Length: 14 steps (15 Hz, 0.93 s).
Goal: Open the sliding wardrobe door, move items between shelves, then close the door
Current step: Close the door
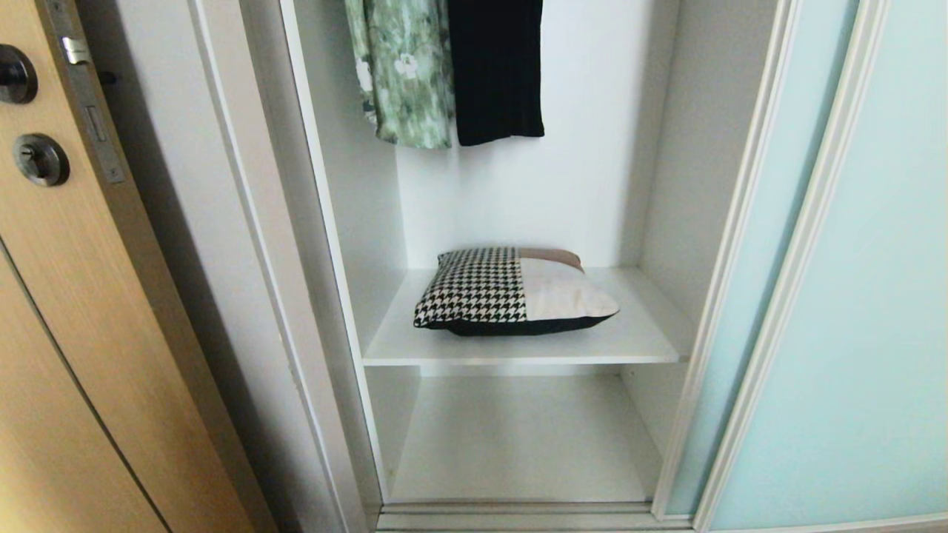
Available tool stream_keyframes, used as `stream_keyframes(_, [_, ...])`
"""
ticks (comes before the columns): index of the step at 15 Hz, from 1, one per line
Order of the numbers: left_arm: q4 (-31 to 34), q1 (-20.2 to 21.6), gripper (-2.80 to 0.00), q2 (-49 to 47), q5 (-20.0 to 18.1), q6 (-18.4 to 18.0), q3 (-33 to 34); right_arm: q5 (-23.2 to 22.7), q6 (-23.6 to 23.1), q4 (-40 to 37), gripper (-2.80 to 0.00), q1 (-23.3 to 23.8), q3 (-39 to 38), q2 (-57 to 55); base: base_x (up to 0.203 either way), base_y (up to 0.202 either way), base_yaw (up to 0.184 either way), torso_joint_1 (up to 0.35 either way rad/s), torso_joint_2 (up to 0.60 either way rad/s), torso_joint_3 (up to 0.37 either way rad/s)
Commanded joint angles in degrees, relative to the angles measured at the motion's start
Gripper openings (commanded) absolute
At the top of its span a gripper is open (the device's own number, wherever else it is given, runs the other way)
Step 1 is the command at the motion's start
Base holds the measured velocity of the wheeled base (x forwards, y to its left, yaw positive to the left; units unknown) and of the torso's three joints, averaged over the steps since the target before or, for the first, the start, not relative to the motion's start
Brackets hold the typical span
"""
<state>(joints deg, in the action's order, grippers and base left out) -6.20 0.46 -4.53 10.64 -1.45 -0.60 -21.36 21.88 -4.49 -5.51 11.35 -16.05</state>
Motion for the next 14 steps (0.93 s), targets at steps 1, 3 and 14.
stream_keyframes(1, [6.7, 0.0, -2.80, 4.5, -9.6, -0.3, -0.8, -0.2, -0.5, 0.8, -2.80, 0.0, -1.4, 0.1, 0.000, 0.000, 0.000, 0.000, 0.00, 0.000])
stream_keyframes(3, [6.9, 0.0, -2.80, 4.5, -11.3, -4.2, 0.8, 0.1, -2.2, 1.5, -2.80, 0.0, -3.6, 0.1, 0.000, 0.000, 0.000, 0.000, 0.00, 0.000])
stream_keyframes(14, [6.5, 0.0, -2.80, 4.4, -10.4, 1.3, 0.6, 0.9, -4.9, 12.4, -2.80, 0.0, -10.8, 0.1, 0.000, 0.000, 0.000, 0.000, 0.00, 0.000])
